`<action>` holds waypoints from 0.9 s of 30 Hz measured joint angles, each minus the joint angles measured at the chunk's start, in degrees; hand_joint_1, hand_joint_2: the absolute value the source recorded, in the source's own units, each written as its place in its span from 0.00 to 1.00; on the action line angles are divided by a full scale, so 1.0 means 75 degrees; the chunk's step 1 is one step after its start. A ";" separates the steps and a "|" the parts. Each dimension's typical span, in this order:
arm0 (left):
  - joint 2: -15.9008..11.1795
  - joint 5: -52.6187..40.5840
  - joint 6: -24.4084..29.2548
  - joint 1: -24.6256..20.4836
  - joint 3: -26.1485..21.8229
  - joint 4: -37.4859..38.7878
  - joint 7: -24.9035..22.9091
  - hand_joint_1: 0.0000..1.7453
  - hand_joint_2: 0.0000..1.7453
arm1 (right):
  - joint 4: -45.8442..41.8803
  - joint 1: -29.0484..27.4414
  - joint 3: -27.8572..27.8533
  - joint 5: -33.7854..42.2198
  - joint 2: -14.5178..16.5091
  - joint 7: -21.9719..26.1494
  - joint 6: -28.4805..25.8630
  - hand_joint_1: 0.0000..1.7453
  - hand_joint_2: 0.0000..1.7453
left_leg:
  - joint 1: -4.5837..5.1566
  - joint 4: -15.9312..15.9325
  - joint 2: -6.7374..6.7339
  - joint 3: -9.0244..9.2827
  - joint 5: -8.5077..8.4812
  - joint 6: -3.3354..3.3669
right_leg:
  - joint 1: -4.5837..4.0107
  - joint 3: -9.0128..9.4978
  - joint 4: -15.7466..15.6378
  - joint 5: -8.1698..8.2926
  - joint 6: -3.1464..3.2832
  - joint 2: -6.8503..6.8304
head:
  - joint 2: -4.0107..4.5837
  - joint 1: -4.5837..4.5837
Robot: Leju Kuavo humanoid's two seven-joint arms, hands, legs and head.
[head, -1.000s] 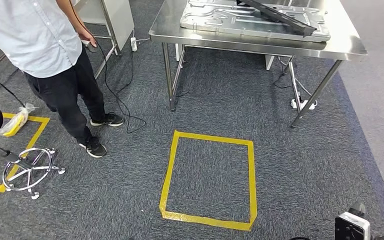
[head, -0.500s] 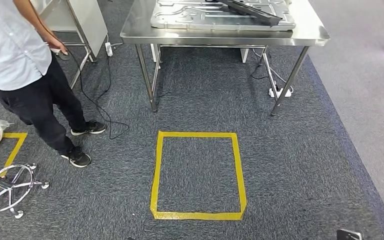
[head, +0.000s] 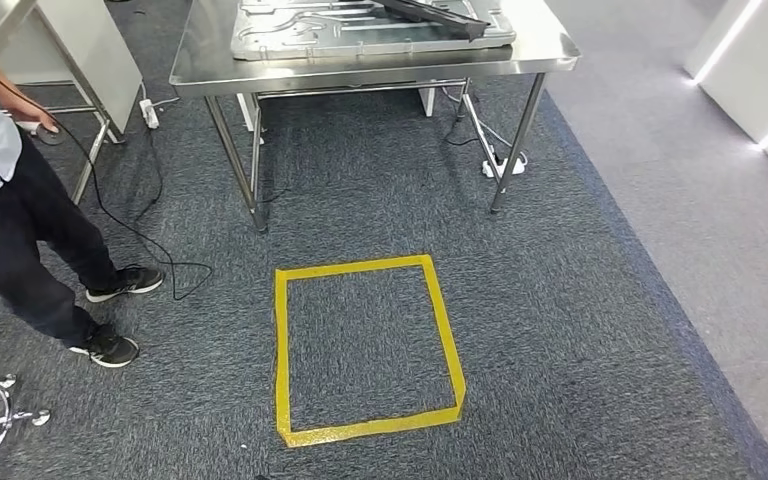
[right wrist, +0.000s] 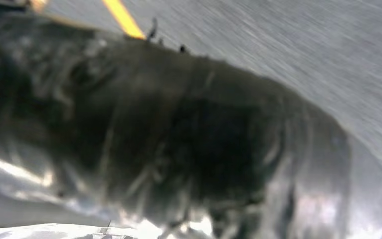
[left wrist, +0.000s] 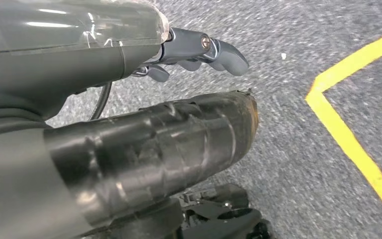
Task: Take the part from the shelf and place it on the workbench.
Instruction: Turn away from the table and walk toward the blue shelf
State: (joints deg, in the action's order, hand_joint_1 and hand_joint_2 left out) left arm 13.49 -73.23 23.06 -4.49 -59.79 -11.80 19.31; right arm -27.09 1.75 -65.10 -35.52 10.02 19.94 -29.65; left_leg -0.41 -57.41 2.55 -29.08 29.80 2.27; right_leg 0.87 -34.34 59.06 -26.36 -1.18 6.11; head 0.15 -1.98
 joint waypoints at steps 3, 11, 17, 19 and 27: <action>0.0013 -0.0018 0.0002 0.0014 -0.0005 0.0000 -0.0001 0.00 0.00 | 0.0535 0.0076 -0.0052 -0.0166 -0.0001 -0.0414 -0.0020 0.00 0.00 | -0.0010 0.0099 -0.0287 0.0031 -0.0090 0.0138 | -0.0018 -0.0377 0.0819 -0.0533 -0.0064 -0.0534 | 0.0000 -0.0017; 0.0029 -0.0018 0.0003 0.0011 -0.0027 0.0000 0.0004 0.00 0.00 | 0.1162 0.0172 -0.0055 -0.0337 -0.0001 -0.0865 -0.0030 0.00 0.00 | 0.0064 0.0035 -0.0837 0.0020 -0.0014 0.0038 | -0.0001 0.0191 0.0170 -0.0207 -0.0072 -0.1036 | 0.0000 -0.0020; 0.0028 -0.0018 0.0009 -0.0017 -0.0031 0.0000 0.0006 0.00 0.00 | 0.1297 0.0186 -0.0092 -0.0331 0.0010 -0.0906 0.0002 0.00 0.00 | 0.0050 -0.0347 -0.0714 -0.0090 0.0317 -0.0188 | -0.0007 0.0280 -0.0130 -0.0148 0.0172 -0.0910 | 0.0000 -0.0014; 0.0026 -0.0013 0.0009 0.0002 -0.0036 0.0000 0.0007 0.00 0.00 | 0.1309 0.0201 -0.0111 -0.0323 0.0013 -0.0924 0.0026 0.00 0.00 | 0.0029 -0.1278 -0.0495 -0.0515 0.0840 -0.0229 | -0.0014 0.0264 -0.0141 -0.0131 0.0237 -0.0827 | 0.0000 -0.0013; 0.0022 0.0004 0.0014 0.0036 -0.0052 0.0000 0.0007 0.00 0.00 | 0.1360 0.0220 -0.0219 -0.0301 0.0050 -0.0959 0.0056 0.00 0.00 | -0.0030 -0.0304 -0.0036 -0.0153 0.0032 -0.0168 | -0.0032 0.0198 -0.0003 -0.0141 0.0170 -0.0287 | 0.0000 -0.0015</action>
State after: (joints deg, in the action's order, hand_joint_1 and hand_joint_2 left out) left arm 13.65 -73.20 23.16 -4.22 -60.18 -11.80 19.36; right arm -16.90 3.40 -66.73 -37.77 10.39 12.75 -29.23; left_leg -0.64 -59.69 2.28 -30.22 30.04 1.01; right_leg 0.63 -32.85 59.04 -27.43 0.09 3.95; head 0.15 -2.09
